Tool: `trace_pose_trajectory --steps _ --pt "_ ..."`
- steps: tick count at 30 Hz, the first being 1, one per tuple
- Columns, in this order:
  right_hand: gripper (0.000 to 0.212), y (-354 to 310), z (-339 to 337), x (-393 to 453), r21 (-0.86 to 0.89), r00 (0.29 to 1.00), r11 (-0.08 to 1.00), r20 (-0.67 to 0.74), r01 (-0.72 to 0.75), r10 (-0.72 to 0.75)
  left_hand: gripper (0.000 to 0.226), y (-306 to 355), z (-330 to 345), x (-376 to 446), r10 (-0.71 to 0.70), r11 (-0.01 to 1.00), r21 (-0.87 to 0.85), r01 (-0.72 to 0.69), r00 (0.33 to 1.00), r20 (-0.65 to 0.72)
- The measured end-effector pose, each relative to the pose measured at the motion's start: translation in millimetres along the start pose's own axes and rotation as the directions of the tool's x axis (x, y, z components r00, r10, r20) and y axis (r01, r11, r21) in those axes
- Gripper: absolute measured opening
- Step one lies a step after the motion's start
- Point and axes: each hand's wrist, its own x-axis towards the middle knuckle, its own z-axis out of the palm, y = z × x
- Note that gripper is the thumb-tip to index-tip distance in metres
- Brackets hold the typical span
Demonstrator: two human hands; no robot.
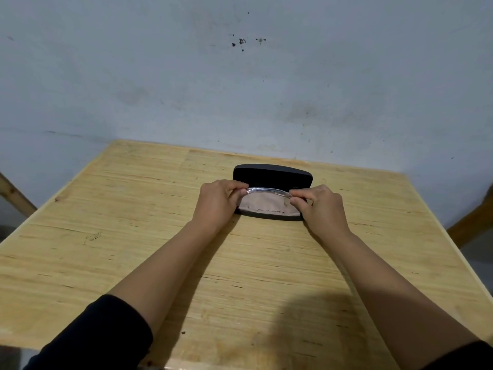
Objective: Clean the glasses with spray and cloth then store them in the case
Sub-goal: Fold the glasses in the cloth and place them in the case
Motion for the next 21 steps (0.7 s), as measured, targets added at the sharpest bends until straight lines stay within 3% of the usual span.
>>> trace_pose_trajectory --steps 4,6,8,11,15,21 --pt "0.02 -2.7 -6.0 -5.8 0.051 0.997 0.999 -0.082 0.012 -0.008 0.029 0.5 -4.0 -8.4 -0.081 0.993 -0.092 0.076 0.995 -0.054" --pt "0.013 -1.7 -11.2 -6.6 0.144 0.976 0.989 -0.21 -0.028 0.058 0.041 -2.3 -7.4 -14.9 -0.131 0.985 -0.12 0.122 0.989 -0.071" --pt "0.012 -1.3 -18.3 -3.1 0.258 0.948 0.96 -0.264 -0.105 0.175 0.064 -7.3 -10.8 -20.8 -0.17 0.98 -0.102 0.17 0.985 0.009" --pt "0.024 -3.0 -28.1 7.8 0.352 0.945 0.911 -0.16 -0.216 0.286 0.083 -10.3 -13.8 -24.6 -0.177 0.981 -0.051 0.185 0.976 0.128" --pt "0.031 -6.3 -28.3 20.9 0.467 0.93 0.815 0.05 -0.343 0.363 0.064 -7.5 -12.3 -24.5 -0.123 0.992 0.0 0.123 0.988 0.097" --pt "0.018 -1.2 -25.0 29.6 0.537 0.91 0.739 0.169 -0.408 0.379 0.059 -10.9 -9.9 -23.7 -0.15 0.988 -0.021 0.152 0.986 0.075"
